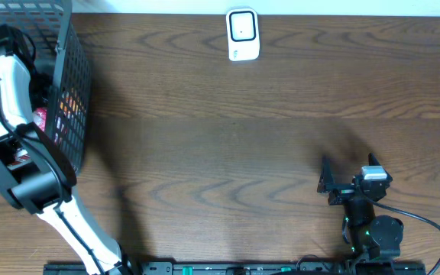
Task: Scan the item barcode
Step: 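Grasp the purple-and-red pad package with the left gripper inside the basket, then lift the package out and carry it toward the white scanner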
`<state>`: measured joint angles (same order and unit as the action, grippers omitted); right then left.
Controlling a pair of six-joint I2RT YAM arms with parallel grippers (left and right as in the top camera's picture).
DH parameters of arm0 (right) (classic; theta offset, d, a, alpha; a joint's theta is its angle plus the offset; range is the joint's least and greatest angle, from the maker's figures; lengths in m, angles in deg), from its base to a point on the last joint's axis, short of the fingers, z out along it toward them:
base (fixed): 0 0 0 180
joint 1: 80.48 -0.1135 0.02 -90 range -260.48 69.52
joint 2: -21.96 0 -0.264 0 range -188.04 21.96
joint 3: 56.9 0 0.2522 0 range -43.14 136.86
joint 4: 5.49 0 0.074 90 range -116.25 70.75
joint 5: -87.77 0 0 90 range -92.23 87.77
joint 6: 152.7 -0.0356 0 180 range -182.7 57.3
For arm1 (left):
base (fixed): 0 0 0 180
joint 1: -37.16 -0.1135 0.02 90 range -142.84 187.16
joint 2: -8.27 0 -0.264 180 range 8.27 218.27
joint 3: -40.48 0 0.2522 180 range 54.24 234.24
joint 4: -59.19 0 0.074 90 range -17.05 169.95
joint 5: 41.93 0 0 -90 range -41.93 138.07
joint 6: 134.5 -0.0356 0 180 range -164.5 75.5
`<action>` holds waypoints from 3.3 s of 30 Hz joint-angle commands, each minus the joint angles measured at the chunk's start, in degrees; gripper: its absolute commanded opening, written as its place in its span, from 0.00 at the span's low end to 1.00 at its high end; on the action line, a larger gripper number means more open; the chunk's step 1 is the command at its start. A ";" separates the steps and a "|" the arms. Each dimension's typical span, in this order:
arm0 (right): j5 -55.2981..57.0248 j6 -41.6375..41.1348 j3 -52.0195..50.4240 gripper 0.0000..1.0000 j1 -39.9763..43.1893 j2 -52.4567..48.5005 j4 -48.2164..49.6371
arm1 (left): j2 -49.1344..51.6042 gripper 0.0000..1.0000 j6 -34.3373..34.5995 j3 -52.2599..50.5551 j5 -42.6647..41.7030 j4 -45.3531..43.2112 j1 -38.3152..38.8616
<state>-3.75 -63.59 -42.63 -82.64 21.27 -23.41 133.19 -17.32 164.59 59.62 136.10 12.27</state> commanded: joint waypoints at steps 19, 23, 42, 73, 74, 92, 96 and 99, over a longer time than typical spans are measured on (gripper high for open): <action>-0.09 -0.76 -0.20 0.99 0.35 0.28 -0.11 | 10.10 0.07 -0.04 0.26 4.17 6.10 -0.04; -0.09 -0.76 -0.20 0.99 0.35 0.28 -0.11 | 7.85 0.07 -1.62 2.40 3.96 7.13 -0.04; -0.09 -0.76 -0.20 0.99 0.35 0.28 -0.11 | -26.99 0.07 -1.53 4.44 -13.05 -3.63 0.15; -0.09 -0.76 -0.20 0.99 0.35 0.28 -0.11 | -14.60 0.07 -10.05 4.26 -14.47 -10.71 52.68; -0.09 -0.76 -0.20 0.99 0.35 0.28 -0.11 | -13.18 0.07 -8.90 4.26 -14.49 -10.80 53.20; -0.09 -0.76 -0.20 0.99 0.35 0.28 -0.11 | 0.83 0.64 -1.46 4.28 -16.35 -12.74 61.11; -0.09 -0.76 -0.20 0.99 0.35 0.28 -0.11 | -0.46 0.64 -1.99 4.33 -20.15 -12.98 61.20; -0.09 -0.76 -0.20 0.99 0.35 0.28 -0.11 | -2.43 0.64 -2.01 4.33 -20.09 -13.00 60.72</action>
<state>-3.75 -63.59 -42.63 -82.64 21.27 -23.43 134.57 -19.02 168.59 40.98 123.21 73.74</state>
